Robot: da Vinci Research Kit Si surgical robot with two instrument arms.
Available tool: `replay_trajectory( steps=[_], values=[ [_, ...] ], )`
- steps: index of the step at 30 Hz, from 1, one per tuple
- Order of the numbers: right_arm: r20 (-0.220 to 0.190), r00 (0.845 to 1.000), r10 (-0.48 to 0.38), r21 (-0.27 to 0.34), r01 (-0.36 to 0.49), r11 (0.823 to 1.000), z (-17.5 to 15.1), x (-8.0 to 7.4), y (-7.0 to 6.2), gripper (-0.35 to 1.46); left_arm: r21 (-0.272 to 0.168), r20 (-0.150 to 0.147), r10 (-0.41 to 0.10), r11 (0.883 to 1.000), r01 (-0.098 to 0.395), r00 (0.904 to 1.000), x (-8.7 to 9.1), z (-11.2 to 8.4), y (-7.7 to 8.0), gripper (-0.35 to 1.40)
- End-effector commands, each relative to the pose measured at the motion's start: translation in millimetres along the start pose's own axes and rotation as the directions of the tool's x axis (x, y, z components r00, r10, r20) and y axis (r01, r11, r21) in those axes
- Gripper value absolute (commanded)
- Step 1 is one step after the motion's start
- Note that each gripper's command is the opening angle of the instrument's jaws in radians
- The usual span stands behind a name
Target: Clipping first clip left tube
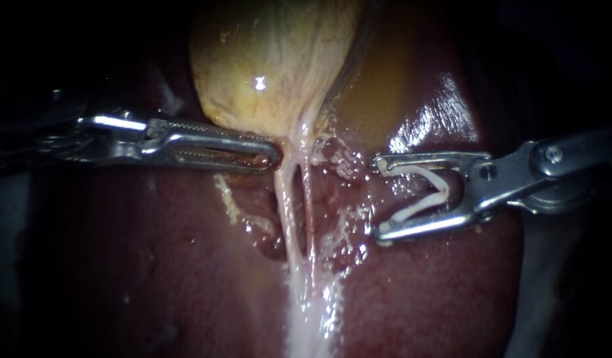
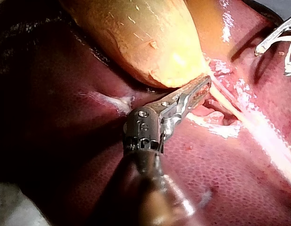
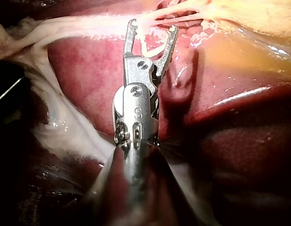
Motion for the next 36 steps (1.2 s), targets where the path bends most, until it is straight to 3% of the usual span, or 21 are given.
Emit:
replay_trajectory(
  steps=[1,5,12,26,36],
  values=[
    [0.0,1.0,0.0,0.0,0.0,1.0,0.0,0.0,0.0,0.5,0.0,0.0,0.0,1.0,0.0,1.0,0.0,0.0,0.0,-0.35],
    [0.0,1.0,0.0,0.003,0.0,1.0,0.1,0.0,0.0,0.5,-0.001,0.0,0.007,1.0,-0.007,1.0,-0.1,-0.3,0.0,-0.35],
    [-0.001,1.0,-0.001,0.006,0.001,1.0,0.1,-0.1,-0.1,0.5,-0.018,0.008,0.004,1.0,-0.004,1.0,0.5,-2.4,0.1,-0.35],
    [-0.001,1.0,-0.001,0.006,0.001,1.0,0.2,-0.1,-0.1,0.5,0.002,-0.015,-0.023,1.0,0.023,0.9996,3.8,-9.1,3.8,-0.35],
    [-0.004,1.0,-0.001,0.004,0.001,1.0,0.5,0.0,-0.1,0.5,0.001,-0.021,-0.02,1.0,0.02,0.9996,3.8,-9.5,4.5,-0.35]
  ],
)
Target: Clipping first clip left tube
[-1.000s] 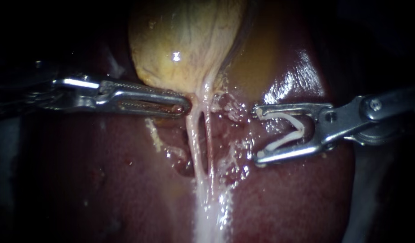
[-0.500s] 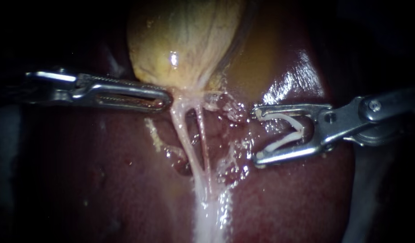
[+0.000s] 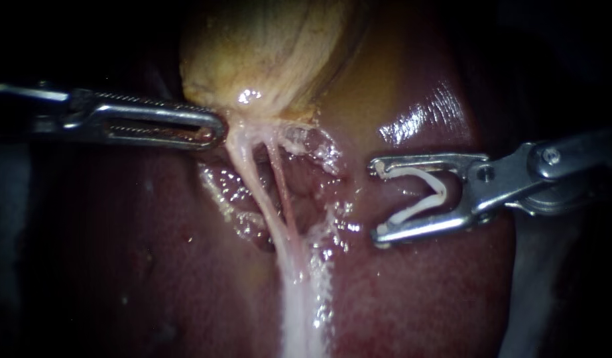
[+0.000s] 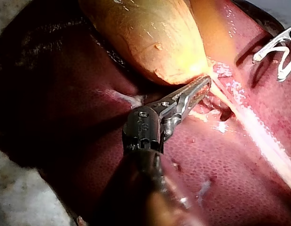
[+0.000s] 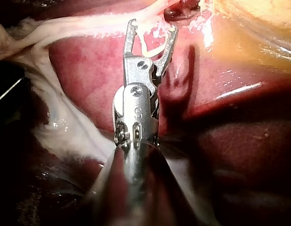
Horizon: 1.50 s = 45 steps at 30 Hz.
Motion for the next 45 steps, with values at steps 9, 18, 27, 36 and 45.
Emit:
replay_trajectory(
  steps=[9,18,27,36,45],
  values=[
    [-0.005,1.0,0.0,-0.009,0.0,1.0,3.1,0.4,0.1,0.5,0.002,-0.001,0.001,1.0,-0.001,1.0,0.0,0.2,0.1,-0.35],
    [-0.006,1.0,-0.006,-0.002,0.006,1.0,8.0,0.1,0.3,0.5,0.005,-0.002,-0.001,1.0,0.001,1.0,0.1,0.5,0.4,-0.35],
    [-0.005,1.0,-0.012,0.0,0.012,1.0,10.6,-0.9,0.9,0.5,0.007,-0.003,-0.002,1.0,0.002,1.0,0.2,0.6,0.7,-0.35],
    [-0.008,1.0,0.002,0.013,-0.002,1.0,12.3,-2.7,1.6,0.49,0.008,-0.004,0.004,1.0,-0.004,1.0,0.2,0.7,0.9,-0.35],
    [0.011,1.0,0.023,0.04,-0.023,0.999,14.3,-4.2,1.0,0.49,0.01,-0.005,0.003,1.0,-0.003,1.0,0.3,0.9,1.1,-0.35]
  ],
)
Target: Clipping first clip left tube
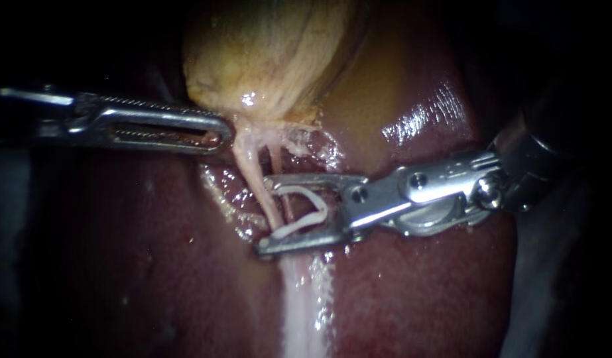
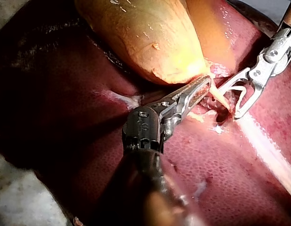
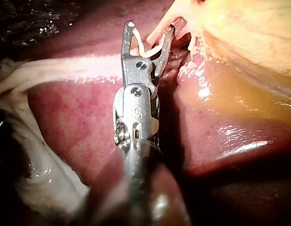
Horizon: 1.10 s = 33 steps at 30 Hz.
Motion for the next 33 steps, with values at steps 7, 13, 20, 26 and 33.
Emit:
replay_trajectory(
  steps=[7,13,20,26,33],
  values=[
    [0.021,0.999,0.034,0.038,-0.035,0.999,2.0,-2.0,-0.8,0.49,0.004,-0.001,0.0,1.0,0.0,1.0,0.0,0.1,0.1,-0.35],
    [0.025,0.998,0.056,0.06,-0.057,0.997,3.0,-2.8,-1.0,0.49,0.004,-0.002,0.0,1.0,0.0,1.0,0.1,0.1,0.1,-0.35],
    [0.026,0.997,0.066,0.063,-0.068,0.996,3.2,-3.0,-0.9,0.48,0.004,-0.002,0.0,1.0,0.0,1.0,0.1,0.2,0.2,-0.35],
    [0.028,0.996,0.087,0.071,-0.088,0.994,3.2,-3.5,-0.7,0.43,0.005,-0.002,0.0,1.0,0.0,1.0,0.1,0.2,0.2,-0.35],
    [0.044,0.99,0.137,0.123,-0.141,0.982,2.9,-4.2,-0.9,0.1,0.005,-0.002,0.0,1.0,0.0,1.0,0.0,0.3,0.2,-0.35]
  ],
)
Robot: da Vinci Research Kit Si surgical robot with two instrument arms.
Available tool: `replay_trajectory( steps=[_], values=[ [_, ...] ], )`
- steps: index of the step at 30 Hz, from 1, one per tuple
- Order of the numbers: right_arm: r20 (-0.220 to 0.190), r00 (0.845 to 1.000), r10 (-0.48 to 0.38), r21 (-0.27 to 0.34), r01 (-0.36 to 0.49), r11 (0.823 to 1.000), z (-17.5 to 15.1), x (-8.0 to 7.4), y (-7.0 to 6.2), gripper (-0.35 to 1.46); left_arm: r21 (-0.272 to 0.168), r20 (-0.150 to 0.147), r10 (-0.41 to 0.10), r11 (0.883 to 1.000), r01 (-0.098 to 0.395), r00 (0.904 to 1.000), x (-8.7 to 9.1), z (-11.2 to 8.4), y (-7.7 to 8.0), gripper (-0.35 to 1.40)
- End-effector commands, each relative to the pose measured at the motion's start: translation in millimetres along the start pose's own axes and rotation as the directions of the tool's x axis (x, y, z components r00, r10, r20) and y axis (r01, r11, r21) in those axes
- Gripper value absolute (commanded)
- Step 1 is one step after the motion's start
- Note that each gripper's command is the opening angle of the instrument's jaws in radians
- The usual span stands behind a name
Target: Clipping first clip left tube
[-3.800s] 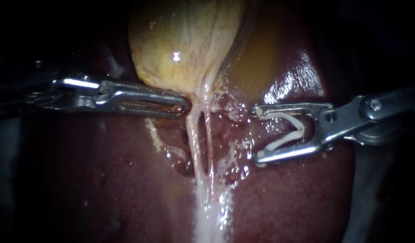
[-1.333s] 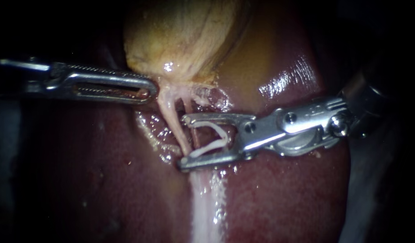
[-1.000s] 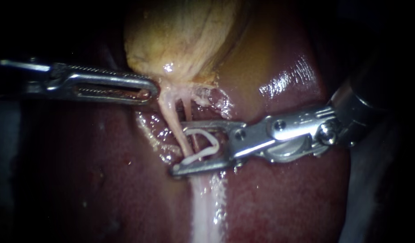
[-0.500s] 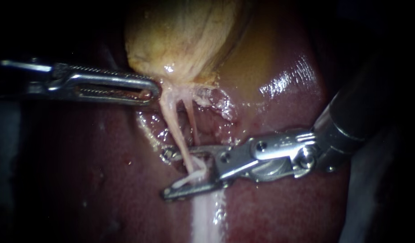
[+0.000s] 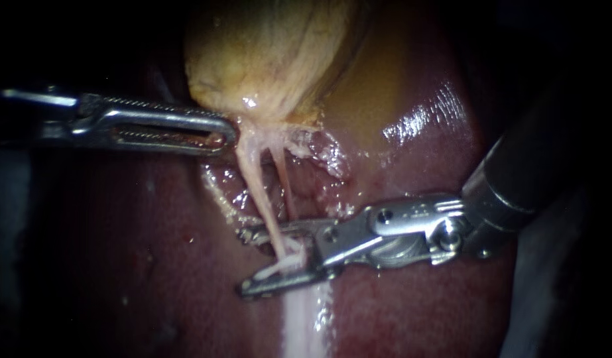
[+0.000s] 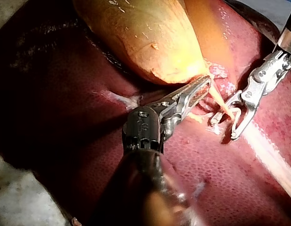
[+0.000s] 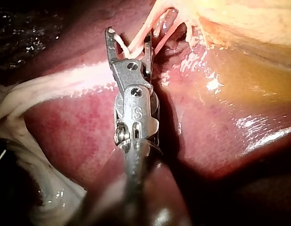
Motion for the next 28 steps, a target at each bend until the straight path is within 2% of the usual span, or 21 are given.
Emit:
replay_trajectory(
  steps=[1,3,4,28],
  values=[
    [0.004,1.0,0.018,0.008,-0.018,1.0,0.0,0.0,-0.1,-0.06,0.0,0.0,0.0,1.0,0.0,1.0,0.0,0.0,0.0,-0.35],
    [0.014,0.999,0.035,0.023,-0.035,0.999,-0.1,-0.1,-0.2,-0.3,0.0,0.0,0.0,1.0,0.0,1.0,0.0,0.0,0.0,-0.35],
    [0.016,0.999,0.038,0.029,-0.038,0.999,-0.2,-0.2,-0.2,-0.35,0.0,0.0,0.0,1.0,0.0,1.0,0.0,0.1,0.0,-0.35],
    [0.018,0.998,0.063,0.022,-0.063,0.998,-0.3,-0.4,0.0,-0.35,0.0,0.0,0.0,1.0,0.0,1.0,0.0,0.2,-0.2,-0.35]
  ],
)
